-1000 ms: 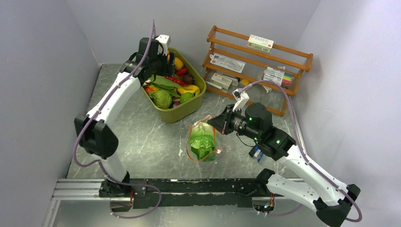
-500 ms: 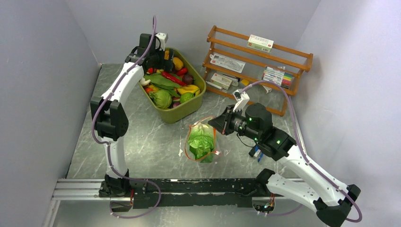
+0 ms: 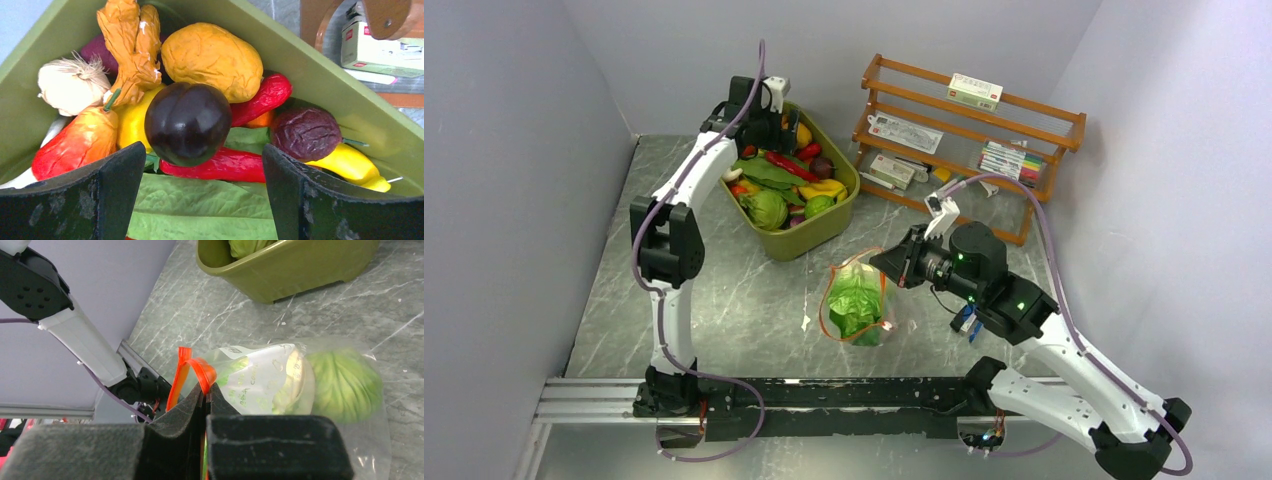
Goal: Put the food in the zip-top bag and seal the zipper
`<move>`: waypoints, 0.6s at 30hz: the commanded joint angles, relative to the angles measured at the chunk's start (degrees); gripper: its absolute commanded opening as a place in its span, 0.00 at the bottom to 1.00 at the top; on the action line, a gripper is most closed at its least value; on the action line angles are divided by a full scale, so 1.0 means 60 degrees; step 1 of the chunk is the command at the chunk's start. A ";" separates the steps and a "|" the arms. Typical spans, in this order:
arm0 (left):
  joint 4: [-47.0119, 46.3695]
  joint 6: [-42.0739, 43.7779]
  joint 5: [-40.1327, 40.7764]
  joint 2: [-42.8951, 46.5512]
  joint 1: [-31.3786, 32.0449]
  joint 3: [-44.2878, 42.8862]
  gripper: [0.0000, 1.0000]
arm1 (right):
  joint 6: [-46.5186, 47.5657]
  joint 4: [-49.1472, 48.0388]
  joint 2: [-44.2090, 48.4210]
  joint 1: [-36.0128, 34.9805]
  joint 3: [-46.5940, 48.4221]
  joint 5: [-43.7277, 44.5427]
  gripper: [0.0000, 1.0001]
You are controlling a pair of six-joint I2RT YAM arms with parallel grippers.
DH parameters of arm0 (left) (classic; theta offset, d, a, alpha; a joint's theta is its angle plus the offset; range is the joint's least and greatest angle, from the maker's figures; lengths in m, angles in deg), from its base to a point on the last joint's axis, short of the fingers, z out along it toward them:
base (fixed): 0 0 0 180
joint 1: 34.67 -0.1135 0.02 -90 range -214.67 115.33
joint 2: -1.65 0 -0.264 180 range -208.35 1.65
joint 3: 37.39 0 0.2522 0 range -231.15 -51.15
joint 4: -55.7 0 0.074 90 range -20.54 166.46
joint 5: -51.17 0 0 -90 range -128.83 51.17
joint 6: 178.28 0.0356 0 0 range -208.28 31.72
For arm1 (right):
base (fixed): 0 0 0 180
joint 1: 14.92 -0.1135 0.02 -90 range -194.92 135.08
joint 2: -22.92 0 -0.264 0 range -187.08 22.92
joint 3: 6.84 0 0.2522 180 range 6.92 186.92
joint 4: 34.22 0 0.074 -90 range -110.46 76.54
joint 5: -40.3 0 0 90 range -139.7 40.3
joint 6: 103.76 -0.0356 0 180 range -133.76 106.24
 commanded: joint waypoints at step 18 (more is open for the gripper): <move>-0.0645 0.0090 0.0103 -0.0818 0.0020 -0.0763 0.80 | -0.0240 -0.0387 0.0345 0.0014 -0.0055 0.0101 0.00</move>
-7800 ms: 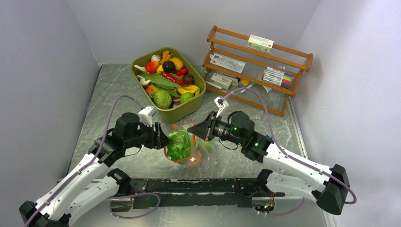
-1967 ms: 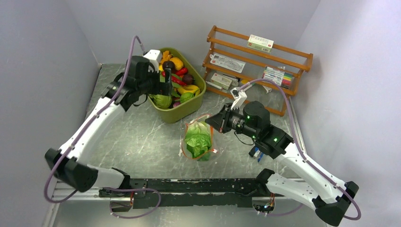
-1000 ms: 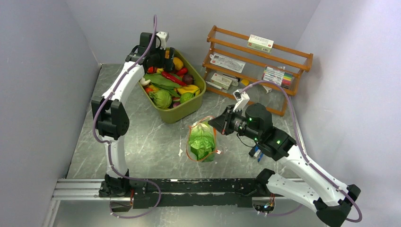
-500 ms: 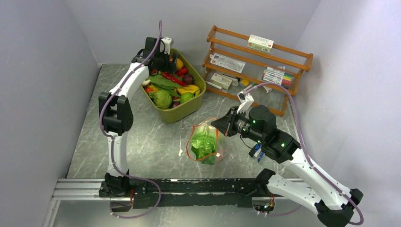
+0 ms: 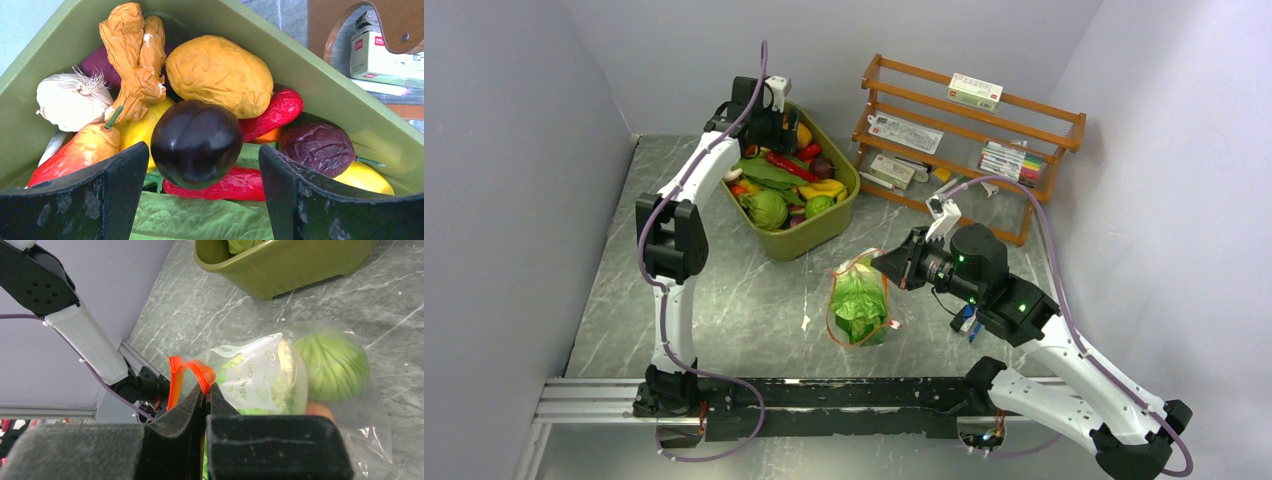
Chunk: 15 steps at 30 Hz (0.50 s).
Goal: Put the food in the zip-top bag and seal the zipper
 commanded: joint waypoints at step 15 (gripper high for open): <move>-0.0511 -0.0501 -0.0203 0.0961 0.0034 0.0238 0.51 | -0.0274 -0.0600 0.0246 0.0010 -0.0045 0.0109 0.00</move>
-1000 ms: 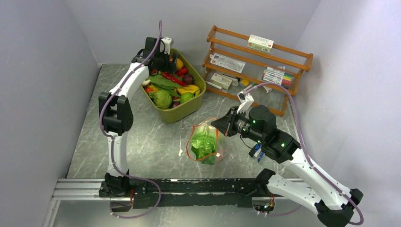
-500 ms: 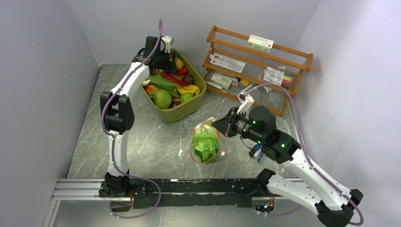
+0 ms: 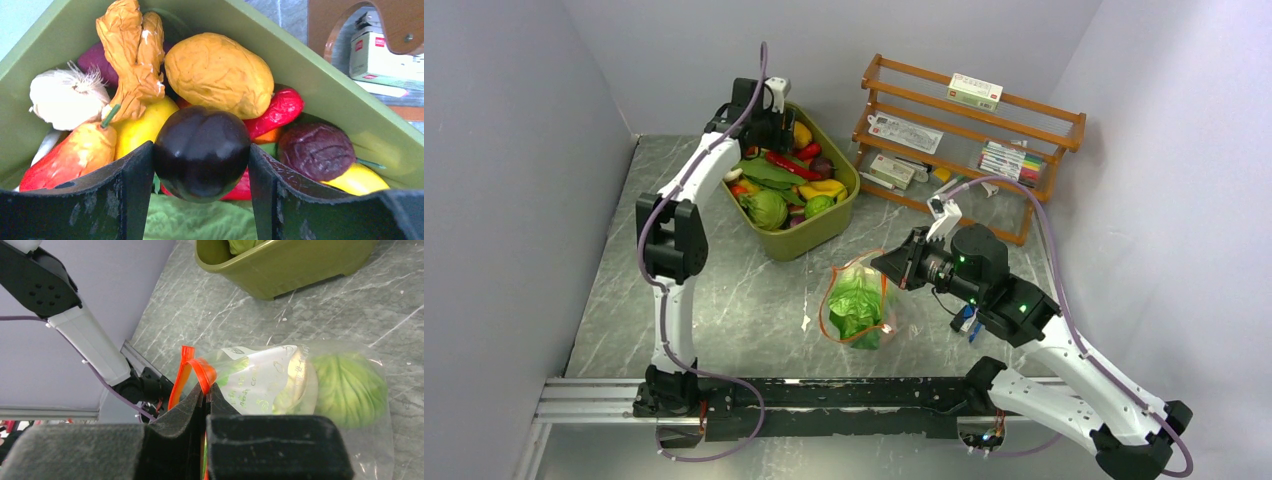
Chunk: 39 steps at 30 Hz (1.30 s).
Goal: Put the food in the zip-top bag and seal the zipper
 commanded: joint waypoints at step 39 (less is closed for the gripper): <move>-0.1133 -0.5061 -0.7545 1.2811 0.0034 1.0335 0.38 | -0.4248 -0.0986 -0.0934 0.0010 -0.0370 0.1955 0.00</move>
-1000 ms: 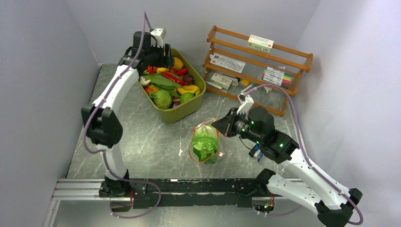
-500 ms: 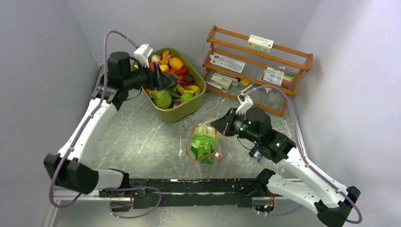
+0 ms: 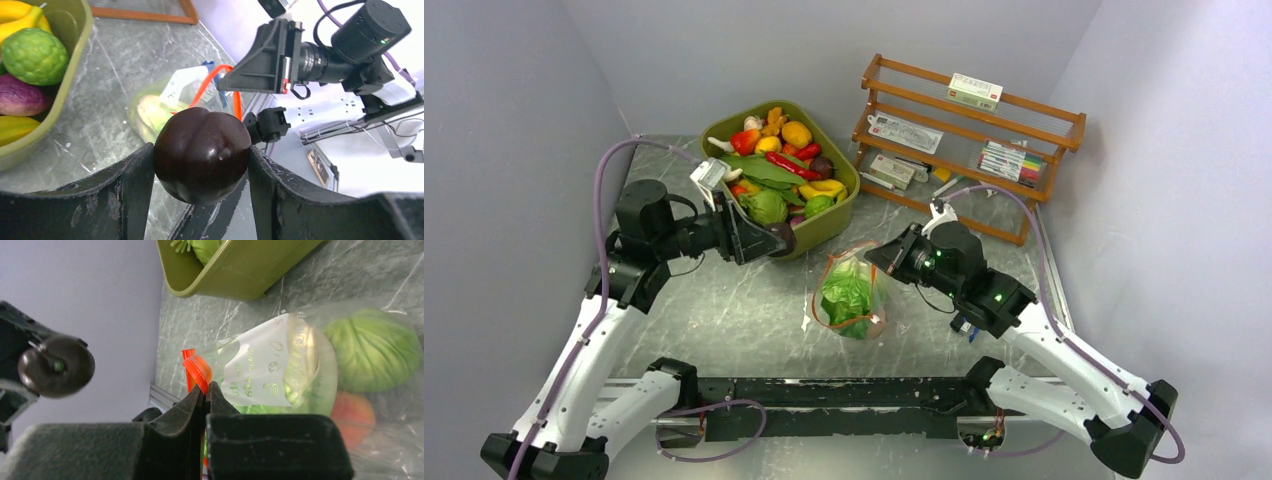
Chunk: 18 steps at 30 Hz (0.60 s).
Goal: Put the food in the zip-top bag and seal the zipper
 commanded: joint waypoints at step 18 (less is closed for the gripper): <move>-0.1479 -0.0718 0.1522 -0.1058 0.2950 0.0244 0.34 | -0.2945 0.0147 0.0082 -0.0002 -0.0198 0.1545 0.00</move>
